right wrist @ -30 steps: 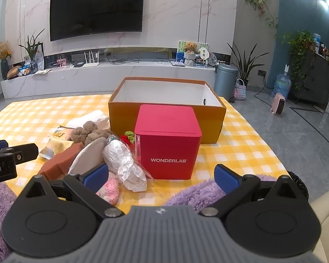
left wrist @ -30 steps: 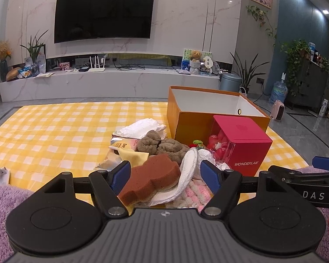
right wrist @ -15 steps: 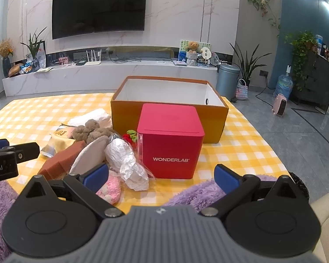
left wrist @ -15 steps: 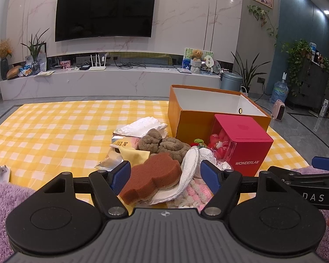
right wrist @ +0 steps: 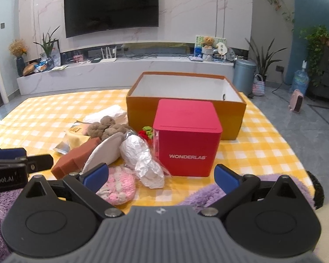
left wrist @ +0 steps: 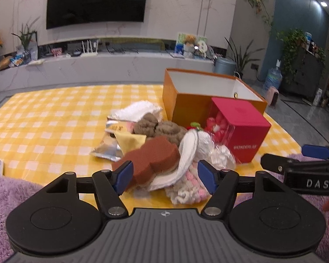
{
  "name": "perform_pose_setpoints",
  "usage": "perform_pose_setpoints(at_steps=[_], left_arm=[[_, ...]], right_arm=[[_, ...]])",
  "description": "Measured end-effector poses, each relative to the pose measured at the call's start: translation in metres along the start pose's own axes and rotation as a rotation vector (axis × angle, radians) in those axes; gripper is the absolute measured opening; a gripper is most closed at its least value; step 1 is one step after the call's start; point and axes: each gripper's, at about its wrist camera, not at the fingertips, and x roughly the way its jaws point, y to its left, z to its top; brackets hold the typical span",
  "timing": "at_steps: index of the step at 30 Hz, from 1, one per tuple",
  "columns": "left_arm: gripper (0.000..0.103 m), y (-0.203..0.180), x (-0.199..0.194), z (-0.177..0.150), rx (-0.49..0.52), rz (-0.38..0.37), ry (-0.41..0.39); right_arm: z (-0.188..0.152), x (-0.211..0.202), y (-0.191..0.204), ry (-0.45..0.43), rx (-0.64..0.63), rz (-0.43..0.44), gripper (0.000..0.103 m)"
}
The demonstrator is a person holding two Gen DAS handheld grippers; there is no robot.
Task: Organize soft objects
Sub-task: 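Grasp the white round pad with the left gripper while the right grasps the foil-wrapped plastic bag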
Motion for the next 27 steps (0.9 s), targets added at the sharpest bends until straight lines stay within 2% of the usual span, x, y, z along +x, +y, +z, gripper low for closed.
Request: perform_pose_setpoints(at_steps=[3, 5, 8, 13, 18, 21, 23, 27], left_arm=[[0.068, 0.0, 0.004, -0.001, 0.012, -0.032, 0.017], [0.061, 0.001, 0.007, -0.001, 0.016, -0.041, 0.026], [0.058, 0.005, 0.016, -0.001, 0.026, -0.03, 0.046], [0.058, 0.019, 0.033, 0.003, 0.051, 0.014, 0.101], [0.058, 0.033, 0.045, 0.007, 0.073, 0.025, 0.15], [0.058, 0.034, 0.05, 0.006, 0.079, 0.0, 0.163], [0.057, 0.033, 0.053, 0.003, 0.088, -0.019, 0.173], [0.057, 0.034, 0.061, -0.005, 0.081, -0.07, 0.2]], right_arm=[[0.0, 0.008, 0.0, 0.022, 0.004, 0.049, 0.099], [-0.001, 0.015, 0.002, 0.038, -0.015, 0.072, 0.083], [0.001, 0.027, 0.006, 0.067, -0.037, 0.101, 0.077], [0.01, 0.041, 0.018, 0.088, -0.063, 0.179, 0.074], [0.018, 0.057, 0.039, 0.097, -0.086, 0.249, 0.072], [0.017, 0.07, 0.052, 0.121, -0.124, 0.255, 0.063], [0.014, 0.078, 0.056, 0.143, -0.142, 0.248, 0.053], [0.011, 0.092, 0.051, 0.181, -0.114, 0.257, 0.047]])
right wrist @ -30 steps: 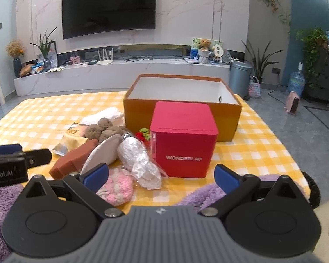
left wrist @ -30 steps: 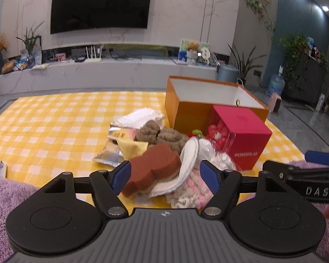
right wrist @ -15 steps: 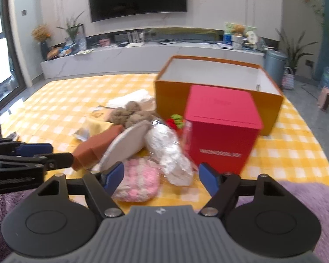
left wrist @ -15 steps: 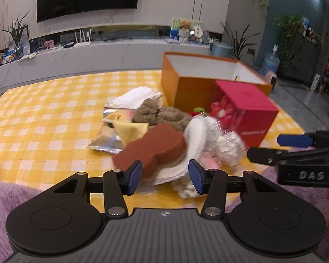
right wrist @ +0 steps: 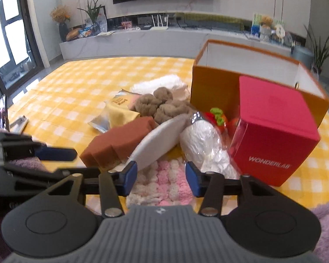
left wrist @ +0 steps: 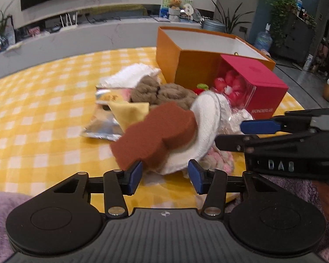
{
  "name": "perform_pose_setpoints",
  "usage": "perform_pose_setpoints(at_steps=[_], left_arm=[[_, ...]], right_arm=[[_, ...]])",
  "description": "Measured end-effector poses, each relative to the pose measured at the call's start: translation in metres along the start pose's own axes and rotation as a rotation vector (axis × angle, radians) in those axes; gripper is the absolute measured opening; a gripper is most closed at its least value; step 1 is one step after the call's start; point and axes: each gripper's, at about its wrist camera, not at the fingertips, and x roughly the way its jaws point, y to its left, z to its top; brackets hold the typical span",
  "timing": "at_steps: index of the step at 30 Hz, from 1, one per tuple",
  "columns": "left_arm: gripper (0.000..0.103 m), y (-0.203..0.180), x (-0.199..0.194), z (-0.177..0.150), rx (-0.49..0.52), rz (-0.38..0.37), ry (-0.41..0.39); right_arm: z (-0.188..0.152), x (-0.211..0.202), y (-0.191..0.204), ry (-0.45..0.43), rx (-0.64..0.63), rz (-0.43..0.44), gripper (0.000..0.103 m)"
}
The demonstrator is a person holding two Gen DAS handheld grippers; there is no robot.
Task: Organize soft objects
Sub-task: 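Grasp the white round pad with the left gripper while the right grasps the foil-wrapped plastic bag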
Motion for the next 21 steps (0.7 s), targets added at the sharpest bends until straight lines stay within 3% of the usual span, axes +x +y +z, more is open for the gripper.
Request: perform_pose_setpoints(at_steps=[3, 9, 12, 15, 17, 21], left_arm=[[0.057, -0.002, 0.002, 0.0, 0.011, -0.034, -0.02], [0.057, -0.028, 0.014, 0.006, 0.12, -0.08, -0.03], [0.057, -0.042, 0.028, 0.007, 0.182, -0.071, -0.028], [0.047, -0.053, 0.042, 0.009, 0.234, -0.057, -0.013], [0.039, -0.054, 0.052, 0.01, 0.236, -0.039, 0.009], [0.038, -0.055, 0.063, 0.013, 0.234, -0.012, 0.013]], right_arm=[[0.001, 0.005, -0.006, 0.019, 0.027, -0.004, 0.045], [-0.001, -0.009, -0.012, -0.035, -0.029, -0.131, 0.046], [-0.001, -0.007, -0.021, -0.048, -0.045, -0.184, 0.053], [-0.001, 0.006, -0.032, -0.012, -0.051, -0.199, 0.054], [-0.002, 0.017, -0.039, 0.012, -0.033, -0.193, 0.061], [-0.004, 0.031, -0.044, 0.019, -0.015, -0.189, 0.065]])
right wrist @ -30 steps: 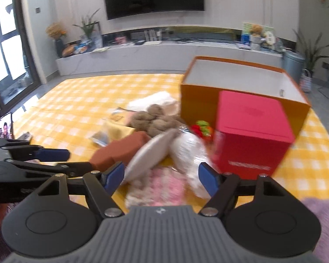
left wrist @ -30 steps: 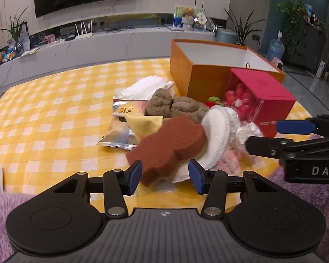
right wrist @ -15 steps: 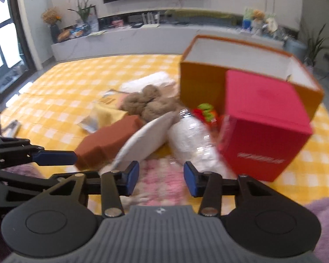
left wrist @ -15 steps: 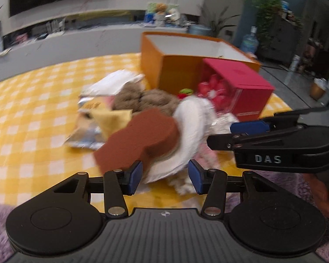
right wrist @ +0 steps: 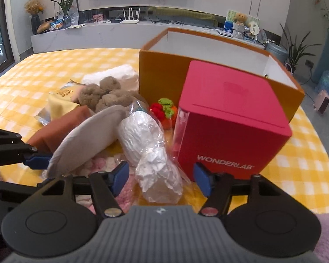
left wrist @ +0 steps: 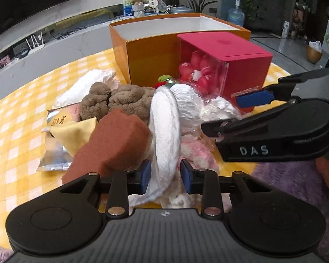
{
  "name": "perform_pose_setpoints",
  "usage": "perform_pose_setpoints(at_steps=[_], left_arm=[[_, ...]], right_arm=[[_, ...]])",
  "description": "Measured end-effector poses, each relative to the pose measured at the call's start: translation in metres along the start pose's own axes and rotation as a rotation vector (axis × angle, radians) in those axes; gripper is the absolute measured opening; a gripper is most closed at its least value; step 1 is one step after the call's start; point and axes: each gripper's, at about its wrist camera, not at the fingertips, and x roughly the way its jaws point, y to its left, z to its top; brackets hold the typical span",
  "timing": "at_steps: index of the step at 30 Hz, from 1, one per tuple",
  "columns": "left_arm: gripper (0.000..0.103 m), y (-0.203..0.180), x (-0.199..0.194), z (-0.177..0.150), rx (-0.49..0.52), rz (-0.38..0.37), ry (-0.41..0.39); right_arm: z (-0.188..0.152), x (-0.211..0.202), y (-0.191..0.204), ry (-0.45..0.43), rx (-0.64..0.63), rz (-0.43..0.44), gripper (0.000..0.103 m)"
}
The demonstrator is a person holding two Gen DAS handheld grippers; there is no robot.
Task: Organize soft objects
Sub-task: 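Grasp the white round pad with the left gripper while the right grasps the foil-wrapped plastic bag, then carry the white pad and foil bag with both grippers into the orange box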
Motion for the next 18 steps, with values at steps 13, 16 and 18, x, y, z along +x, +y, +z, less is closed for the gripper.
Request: perform_pose_setpoints(at_steps=[13, 16, 18], left_arm=[[0.006, -0.005, -0.007, 0.0, 0.019, 0.1, -0.093], [0.006, -0.007, -0.02, 0.002, 0.022, 0.108, -0.131], [0.006, -0.008, -0.029, 0.004, 0.009, 0.108, -0.143]], right_arm=[[-0.008, 0.003, 0.005, -0.041, -0.034, 0.024, 0.037], [-0.007, -0.008, 0.004, -0.067, -0.034, 0.03, 0.036], [-0.007, -0.017, 0.004, -0.086, -0.035, 0.03, 0.036]])
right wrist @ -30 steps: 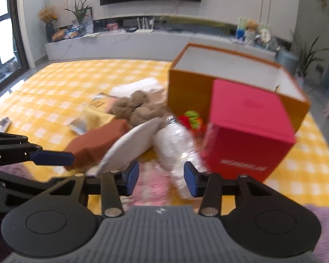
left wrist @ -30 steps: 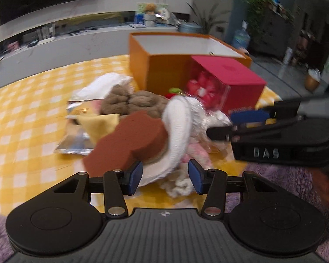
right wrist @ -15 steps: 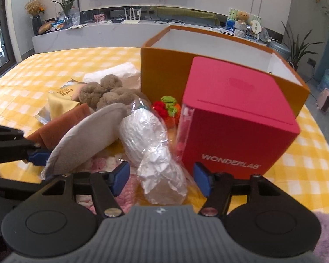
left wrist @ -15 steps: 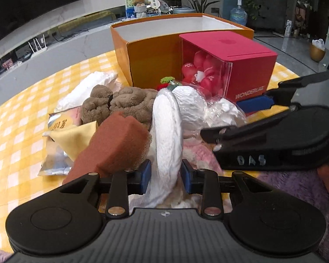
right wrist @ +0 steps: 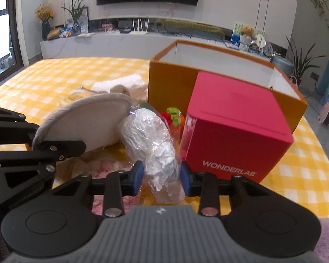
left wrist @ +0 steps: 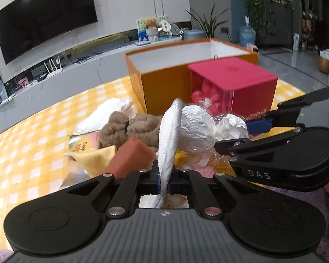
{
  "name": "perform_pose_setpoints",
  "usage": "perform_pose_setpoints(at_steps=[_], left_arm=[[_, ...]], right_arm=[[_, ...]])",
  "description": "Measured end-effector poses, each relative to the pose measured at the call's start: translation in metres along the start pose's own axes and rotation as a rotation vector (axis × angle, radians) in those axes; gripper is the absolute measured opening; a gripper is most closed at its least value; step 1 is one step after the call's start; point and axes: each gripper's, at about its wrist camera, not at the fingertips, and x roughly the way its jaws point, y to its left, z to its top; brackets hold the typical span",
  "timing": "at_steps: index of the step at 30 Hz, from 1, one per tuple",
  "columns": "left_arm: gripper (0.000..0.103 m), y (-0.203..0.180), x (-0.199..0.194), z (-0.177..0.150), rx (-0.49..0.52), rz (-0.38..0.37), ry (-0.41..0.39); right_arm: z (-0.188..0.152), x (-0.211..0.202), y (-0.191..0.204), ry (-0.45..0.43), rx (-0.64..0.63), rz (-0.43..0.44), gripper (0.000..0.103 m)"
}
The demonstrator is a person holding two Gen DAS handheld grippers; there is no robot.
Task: Organize soft objects
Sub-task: 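Carry the white pad and foil bag with both grippers into the orange box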
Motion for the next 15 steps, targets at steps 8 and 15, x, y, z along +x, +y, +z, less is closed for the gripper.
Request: perform_pose_setpoints(at_steps=[8, 15], left_arm=[[0.006, 0.002, -0.04, 0.018, -0.073, -0.032, -0.064], [0.006, 0.005, -0.071, 0.041, -0.113, -0.04, -0.124]], right_arm=[[0.003, -0.044, -0.002, -0.073, 0.005, -0.001, 0.036], [0.011, -0.084, -0.017, -0.14, 0.03, 0.025, 0.036]])
